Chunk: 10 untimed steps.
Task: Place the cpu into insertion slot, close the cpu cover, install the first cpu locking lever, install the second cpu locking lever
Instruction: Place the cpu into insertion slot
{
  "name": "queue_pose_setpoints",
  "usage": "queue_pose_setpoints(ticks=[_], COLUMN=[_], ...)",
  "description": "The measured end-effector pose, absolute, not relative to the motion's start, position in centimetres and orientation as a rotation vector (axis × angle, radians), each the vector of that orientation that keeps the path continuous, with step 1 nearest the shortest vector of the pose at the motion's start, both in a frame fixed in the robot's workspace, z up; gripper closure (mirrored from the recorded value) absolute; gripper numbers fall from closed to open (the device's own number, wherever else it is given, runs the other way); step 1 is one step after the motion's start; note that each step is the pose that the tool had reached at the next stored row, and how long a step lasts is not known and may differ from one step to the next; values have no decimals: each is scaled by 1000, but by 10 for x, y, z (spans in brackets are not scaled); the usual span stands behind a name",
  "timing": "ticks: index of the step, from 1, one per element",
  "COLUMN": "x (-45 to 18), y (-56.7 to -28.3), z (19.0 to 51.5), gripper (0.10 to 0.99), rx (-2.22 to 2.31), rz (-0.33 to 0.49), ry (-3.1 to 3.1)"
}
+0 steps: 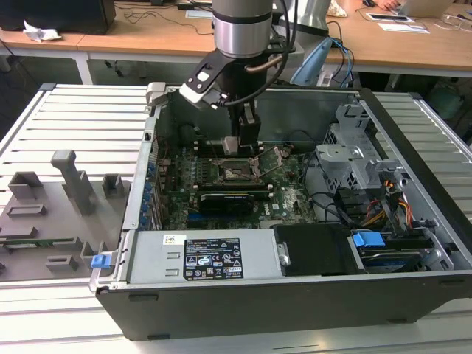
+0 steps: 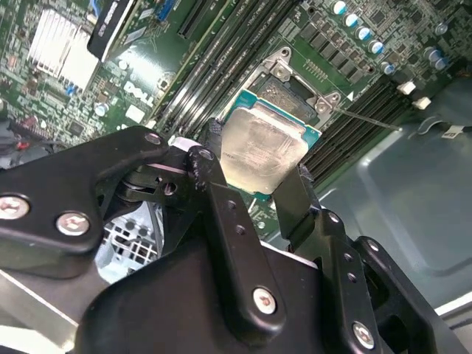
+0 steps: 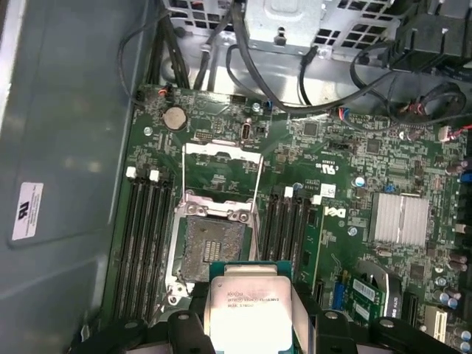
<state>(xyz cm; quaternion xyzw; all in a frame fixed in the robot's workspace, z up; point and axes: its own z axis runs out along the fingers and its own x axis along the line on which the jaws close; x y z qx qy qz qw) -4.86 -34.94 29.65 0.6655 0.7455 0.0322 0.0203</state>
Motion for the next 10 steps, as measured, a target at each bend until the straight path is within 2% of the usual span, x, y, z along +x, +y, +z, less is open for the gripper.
queue_pose_setpoints(ticks=[10], x=[-49], y=[-349], z=[290], gripper=[561], rx=[2091], rz=[97], ry=[2289])
